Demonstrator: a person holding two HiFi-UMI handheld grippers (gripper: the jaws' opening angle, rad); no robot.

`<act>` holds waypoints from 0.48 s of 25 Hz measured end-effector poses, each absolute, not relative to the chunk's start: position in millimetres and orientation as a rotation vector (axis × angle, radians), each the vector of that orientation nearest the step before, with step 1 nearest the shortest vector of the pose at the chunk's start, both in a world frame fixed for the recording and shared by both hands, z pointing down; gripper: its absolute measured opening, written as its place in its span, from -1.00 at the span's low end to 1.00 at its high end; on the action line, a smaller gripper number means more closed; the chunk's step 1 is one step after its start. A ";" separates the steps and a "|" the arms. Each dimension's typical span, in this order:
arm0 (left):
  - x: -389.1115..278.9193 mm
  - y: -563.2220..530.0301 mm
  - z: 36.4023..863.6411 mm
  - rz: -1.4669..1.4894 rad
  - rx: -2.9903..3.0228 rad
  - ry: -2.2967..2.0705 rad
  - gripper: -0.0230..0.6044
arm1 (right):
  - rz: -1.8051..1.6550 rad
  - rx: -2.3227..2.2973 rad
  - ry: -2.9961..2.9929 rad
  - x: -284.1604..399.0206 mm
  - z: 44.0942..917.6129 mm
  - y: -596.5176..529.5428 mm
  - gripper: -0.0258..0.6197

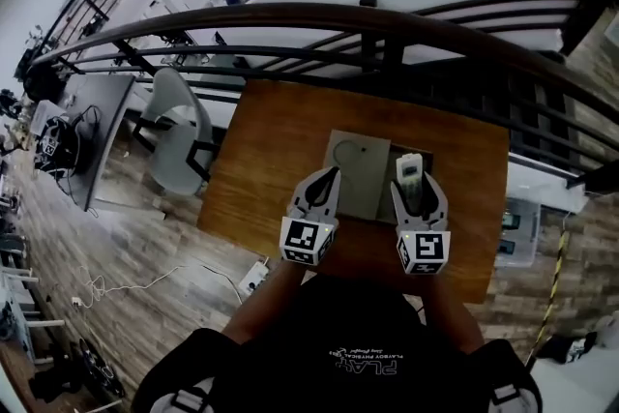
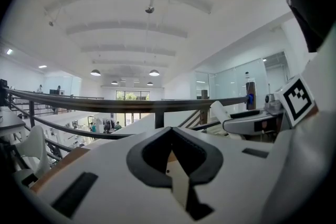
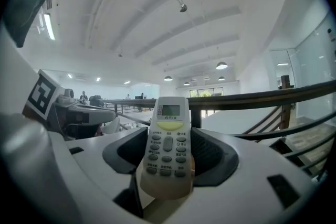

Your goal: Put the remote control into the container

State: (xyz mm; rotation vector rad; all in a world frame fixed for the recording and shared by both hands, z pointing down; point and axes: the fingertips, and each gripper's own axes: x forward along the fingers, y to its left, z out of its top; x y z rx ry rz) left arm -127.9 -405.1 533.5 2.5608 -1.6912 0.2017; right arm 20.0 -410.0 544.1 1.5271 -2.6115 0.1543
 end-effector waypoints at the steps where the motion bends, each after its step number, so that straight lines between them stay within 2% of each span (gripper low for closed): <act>1: -128.0 -409.5 538.3 0.204 2.565 -1.671 -0.92 | 0.156 1.542 -2.594 19.2 548.3 -412.2 -0.11; 12: -106.8 -443.2 573.9 0.292 2.621 -1.478 -0.92 | 0.323 1.643 -2.357 32.5 610.7 -442.9 -0.11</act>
